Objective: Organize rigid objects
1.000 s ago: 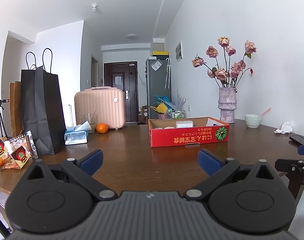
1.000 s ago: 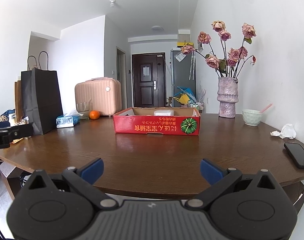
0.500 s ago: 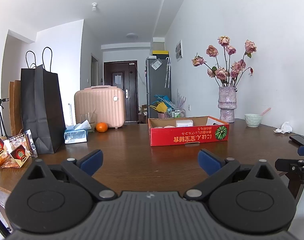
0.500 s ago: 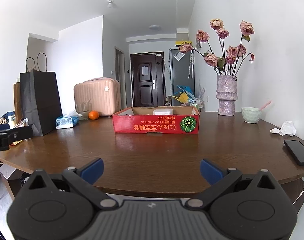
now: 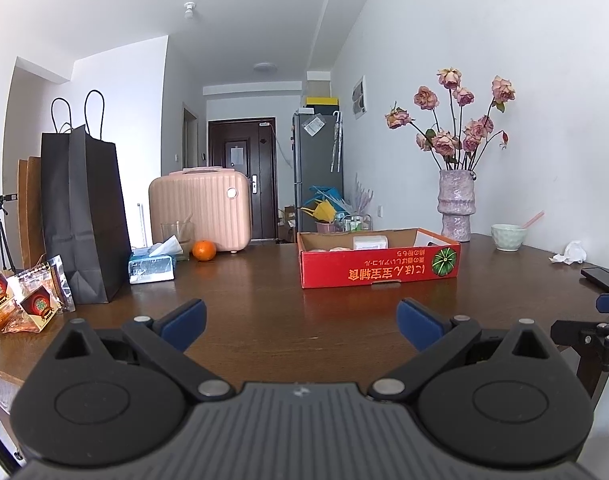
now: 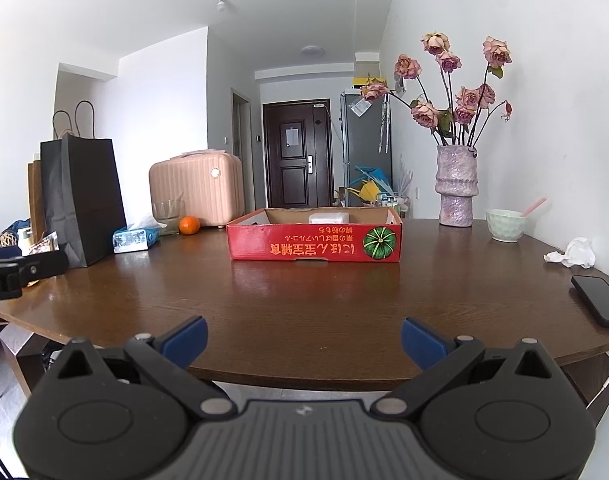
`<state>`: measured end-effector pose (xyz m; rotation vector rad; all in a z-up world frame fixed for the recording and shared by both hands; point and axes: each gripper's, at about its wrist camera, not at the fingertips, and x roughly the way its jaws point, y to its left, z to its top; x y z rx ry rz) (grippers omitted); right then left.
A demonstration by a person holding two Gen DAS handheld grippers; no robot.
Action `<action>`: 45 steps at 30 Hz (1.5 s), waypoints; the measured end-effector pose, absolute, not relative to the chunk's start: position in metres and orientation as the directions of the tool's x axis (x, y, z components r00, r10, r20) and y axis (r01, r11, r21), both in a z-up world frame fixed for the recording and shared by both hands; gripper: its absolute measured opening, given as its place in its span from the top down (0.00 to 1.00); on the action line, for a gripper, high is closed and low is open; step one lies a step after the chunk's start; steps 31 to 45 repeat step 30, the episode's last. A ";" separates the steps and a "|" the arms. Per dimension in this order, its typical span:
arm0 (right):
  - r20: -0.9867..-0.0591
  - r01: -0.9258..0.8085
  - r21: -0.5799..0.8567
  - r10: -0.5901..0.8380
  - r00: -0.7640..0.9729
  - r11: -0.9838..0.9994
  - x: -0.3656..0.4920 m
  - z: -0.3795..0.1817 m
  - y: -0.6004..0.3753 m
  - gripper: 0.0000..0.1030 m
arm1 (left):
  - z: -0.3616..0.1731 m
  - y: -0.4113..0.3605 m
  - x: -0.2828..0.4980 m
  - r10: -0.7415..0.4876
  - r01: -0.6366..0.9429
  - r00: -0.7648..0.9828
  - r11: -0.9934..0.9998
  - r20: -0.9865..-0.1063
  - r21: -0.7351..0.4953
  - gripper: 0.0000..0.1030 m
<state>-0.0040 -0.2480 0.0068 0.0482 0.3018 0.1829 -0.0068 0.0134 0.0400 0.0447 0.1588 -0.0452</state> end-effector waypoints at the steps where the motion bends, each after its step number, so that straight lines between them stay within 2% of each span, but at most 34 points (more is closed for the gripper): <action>1: -0.292 -0.173 0.075 0.187 0.938 0.982 -0.004 0.007 -0.248 0.00 | 0.040 0.013 -0.007 -0.042 0.049 0.987 0.998 -0.158 0.042 0.00; 45: -0.304 -0.177 0.078 0.193 0.933 0.981 -0.002 0.003 -0.248 0.00 | 0.038 0.013 -0.006 -0.033 0.039 0.984 0.999 -0.173 0.034 0.00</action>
